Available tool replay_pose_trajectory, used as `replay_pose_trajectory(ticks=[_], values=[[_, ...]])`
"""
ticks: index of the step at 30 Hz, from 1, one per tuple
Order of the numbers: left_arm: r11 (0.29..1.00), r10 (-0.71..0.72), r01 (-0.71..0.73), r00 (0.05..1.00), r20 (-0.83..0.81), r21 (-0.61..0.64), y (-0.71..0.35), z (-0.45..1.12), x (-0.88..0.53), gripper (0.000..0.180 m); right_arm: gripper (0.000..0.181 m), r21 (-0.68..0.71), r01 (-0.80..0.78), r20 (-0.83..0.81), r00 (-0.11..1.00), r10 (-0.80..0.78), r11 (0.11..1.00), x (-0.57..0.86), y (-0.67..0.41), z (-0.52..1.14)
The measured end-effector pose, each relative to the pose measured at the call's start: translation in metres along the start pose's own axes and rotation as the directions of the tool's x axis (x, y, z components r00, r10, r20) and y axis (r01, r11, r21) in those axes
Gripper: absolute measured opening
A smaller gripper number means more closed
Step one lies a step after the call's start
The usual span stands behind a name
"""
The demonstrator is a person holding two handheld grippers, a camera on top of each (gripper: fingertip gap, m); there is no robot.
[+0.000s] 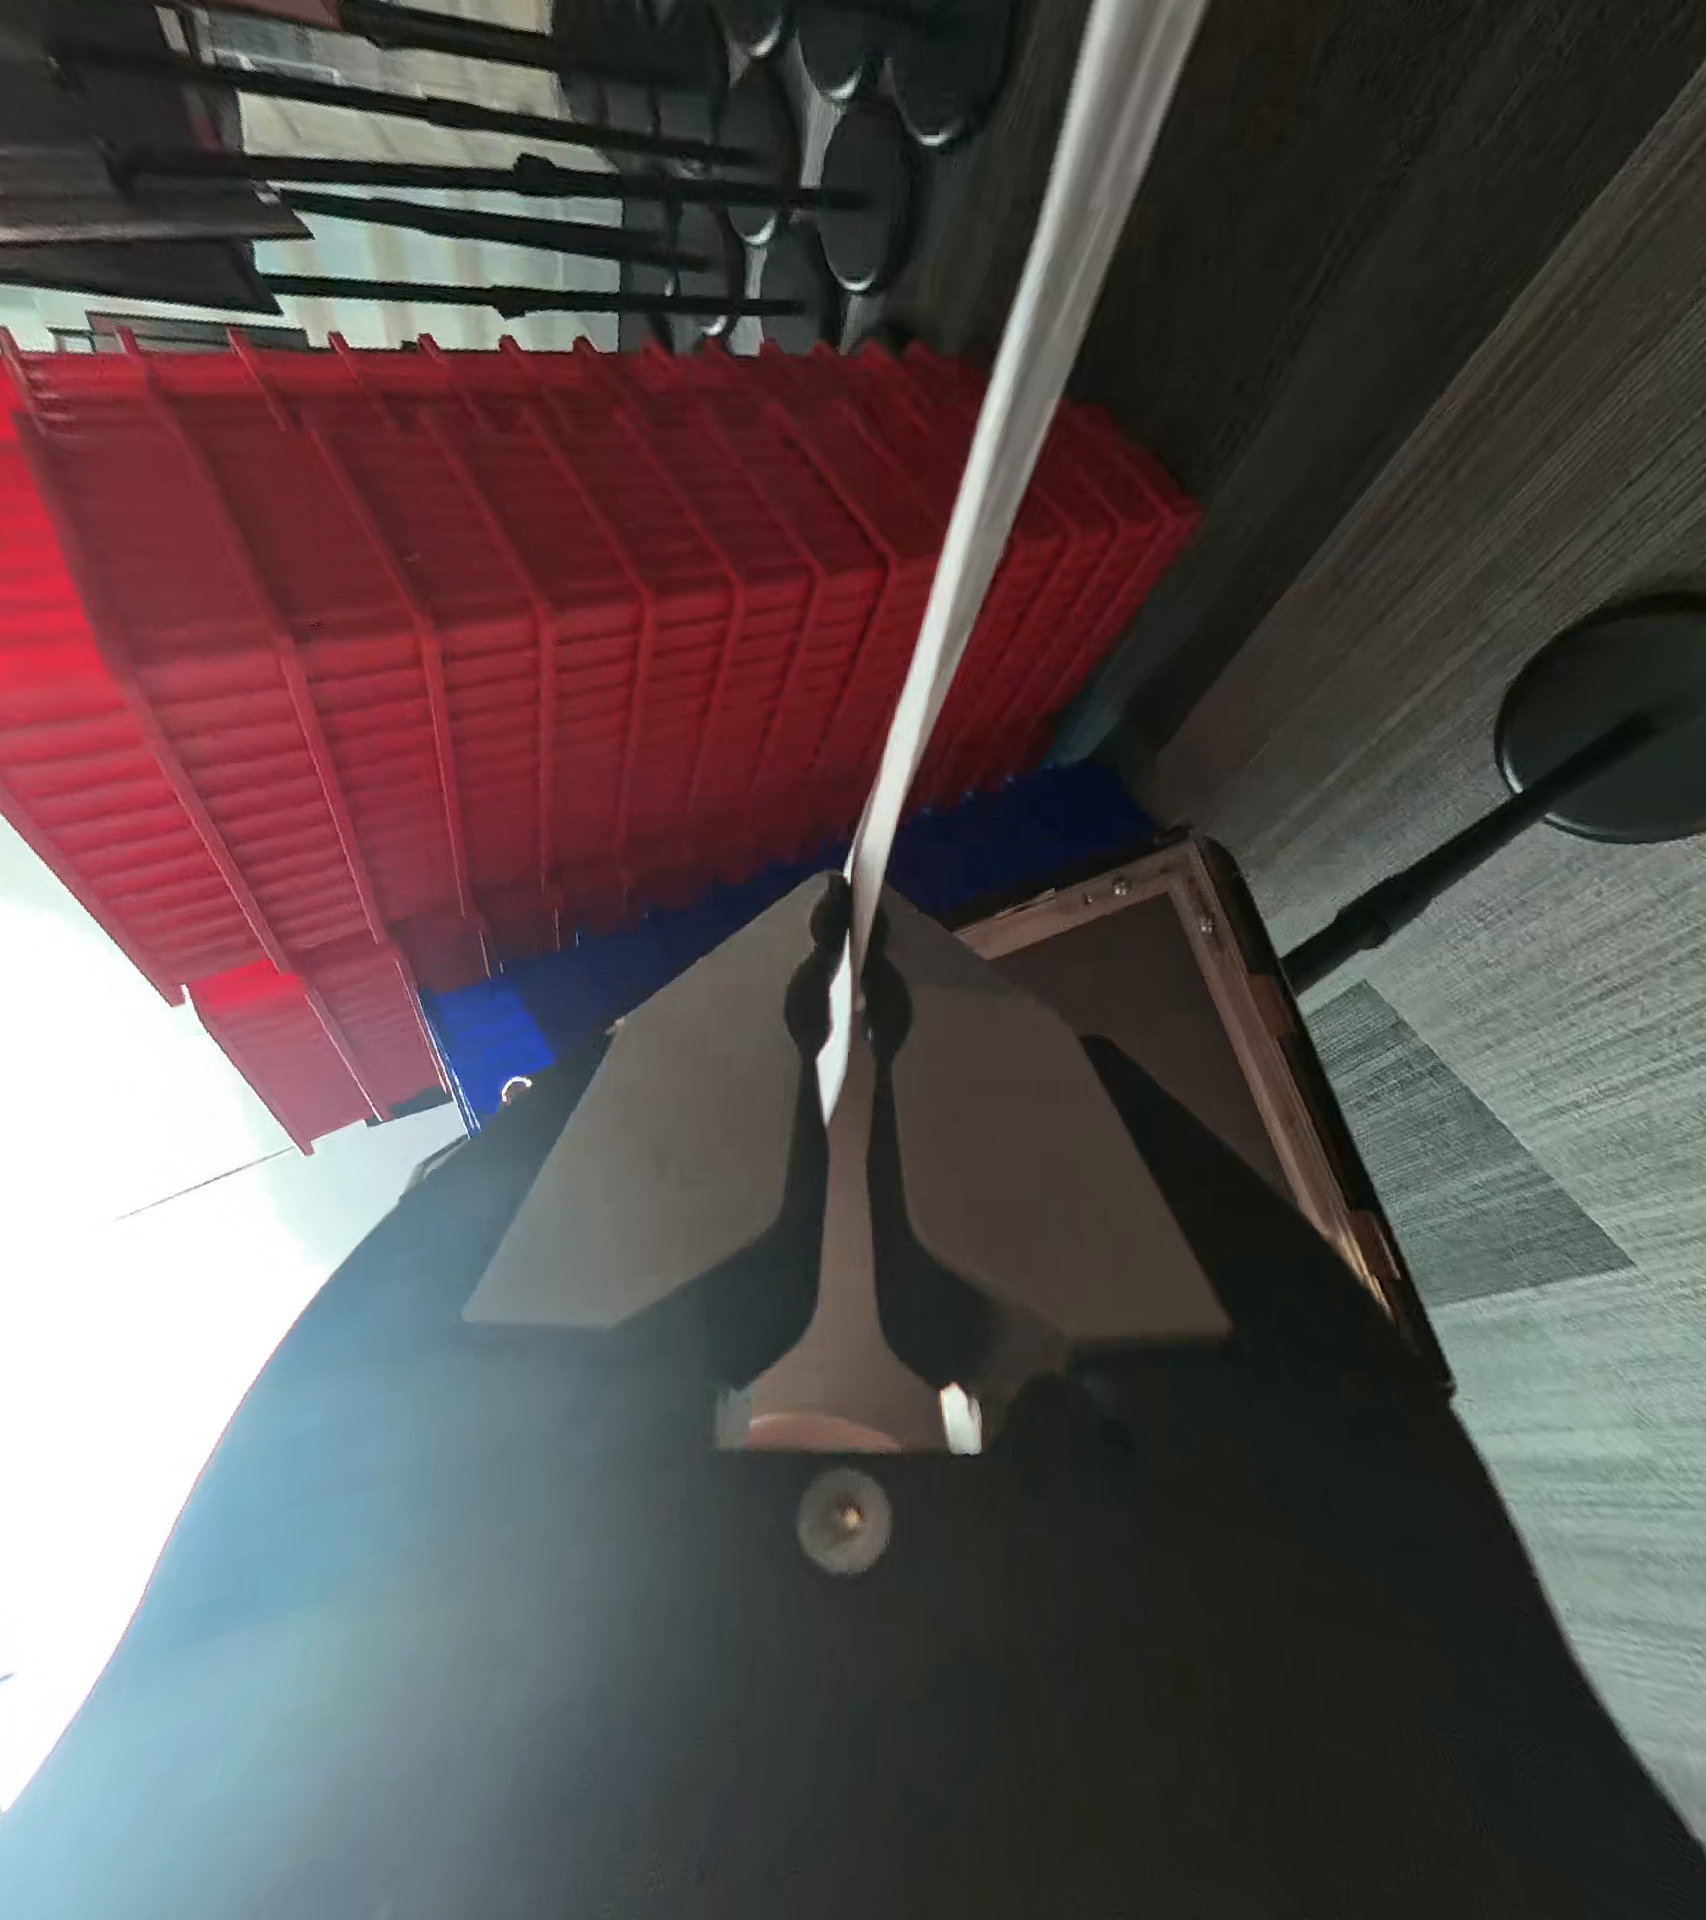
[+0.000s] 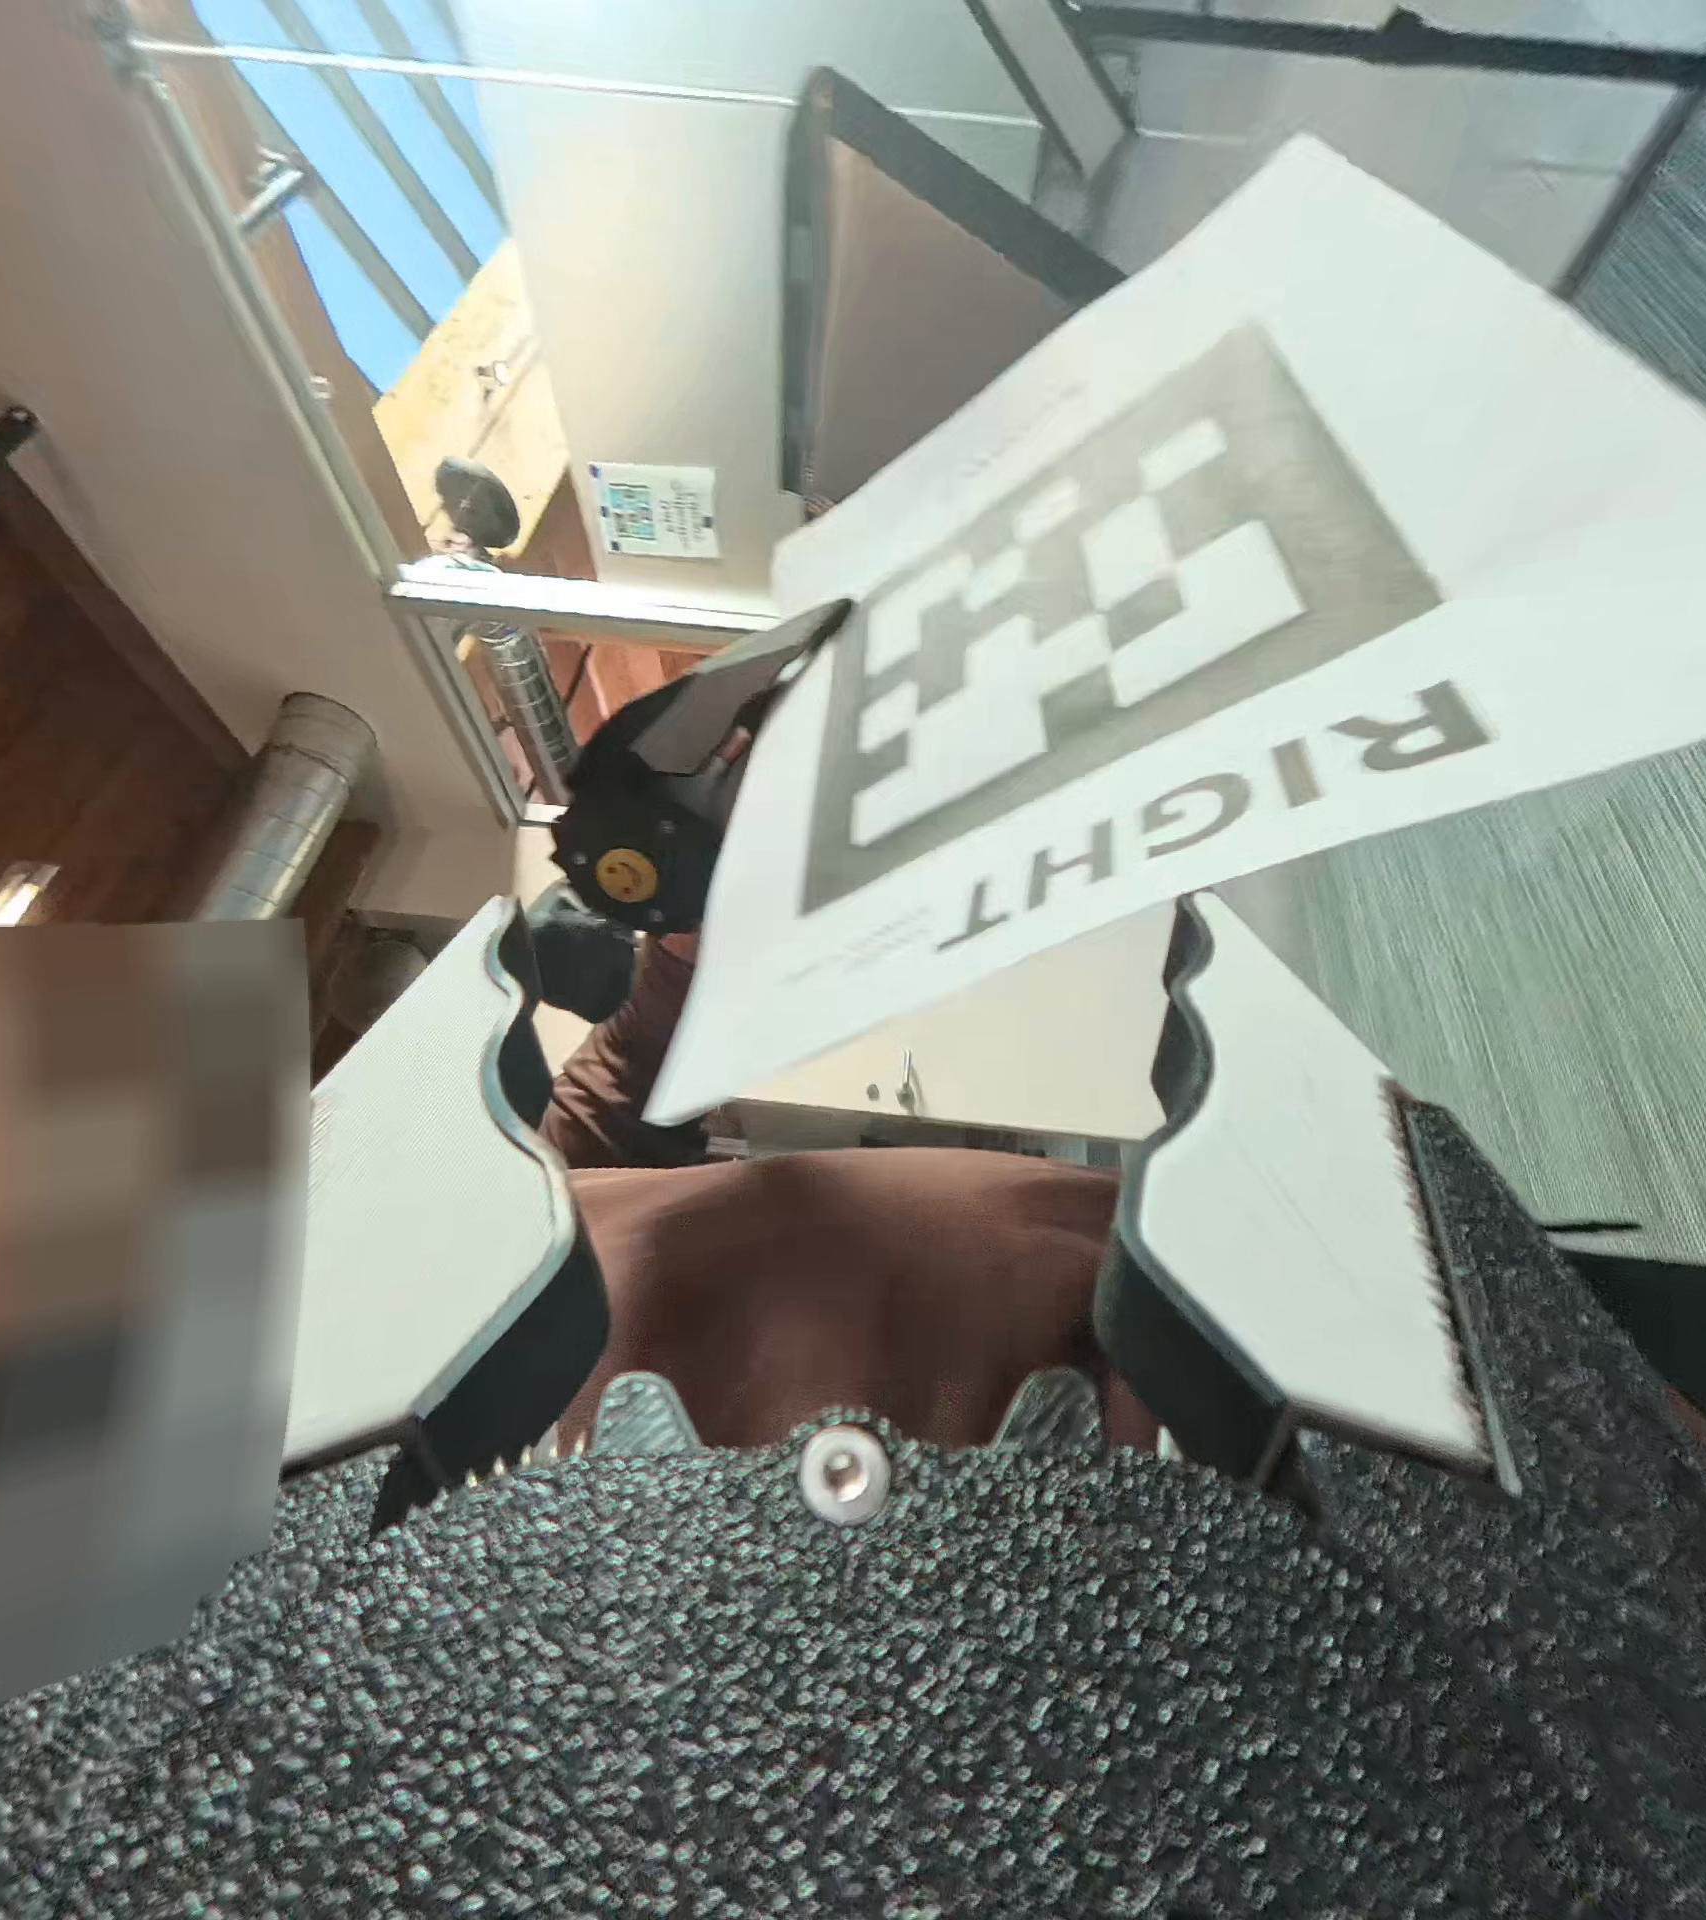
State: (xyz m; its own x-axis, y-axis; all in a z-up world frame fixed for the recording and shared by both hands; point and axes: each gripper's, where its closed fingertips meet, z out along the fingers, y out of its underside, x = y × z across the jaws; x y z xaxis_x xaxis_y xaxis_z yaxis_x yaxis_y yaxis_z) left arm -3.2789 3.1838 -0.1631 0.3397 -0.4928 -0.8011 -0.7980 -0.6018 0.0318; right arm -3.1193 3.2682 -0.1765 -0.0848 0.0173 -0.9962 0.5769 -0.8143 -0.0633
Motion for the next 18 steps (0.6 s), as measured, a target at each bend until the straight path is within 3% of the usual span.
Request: replay_pose_trajectory(ticks=[1, 3, 6, 15, 18], values=[[1.000, -0.013, 0.013, 1.000, -0.005, 0.007, 0.000, 0.004, 0.005, 0.147, 0.113, -0.001, -0.036, -0.045, 0.998, 0.036, 0.999, 0.026, 0.003, -0.005], [0.999, -0.047, 0.047, 0.999, -0.007, 0.007, 0.000, 0.011, 0.011, 0.128, 0.093, 0.019, -0.123, -0.012, 0.992, 0.123, 0.992, 0.056, 0.013, -0.010], [0.996, -0.084, 0.084, 0.996, -0.022, -0.015, -0.002, 0.019, 0.018, 0.000, 0.082, -0.032, -0.254, 0.052, 0.965, 0.256, 0.967, 0.086, 0.042, -0.005], [0.976, -0.161, 0.153, 0.986, -0.040, -0.157, -0.010, 0.046, 0.007, 0.000, 0.083, -0.213, -0.471, 0.154, 0.849, 0.506, 0.856, 0.135, 0.029, 0.020], [0.965, -0.187, 0.181, 0.982, -0.019, -0.189, -0.015, 0.048, -0.002, 0.000, 0.047, -0.222, -0.526, 0.257, 0.781, 0.570, 0.821, 0.130, 0.002, 0.029]])
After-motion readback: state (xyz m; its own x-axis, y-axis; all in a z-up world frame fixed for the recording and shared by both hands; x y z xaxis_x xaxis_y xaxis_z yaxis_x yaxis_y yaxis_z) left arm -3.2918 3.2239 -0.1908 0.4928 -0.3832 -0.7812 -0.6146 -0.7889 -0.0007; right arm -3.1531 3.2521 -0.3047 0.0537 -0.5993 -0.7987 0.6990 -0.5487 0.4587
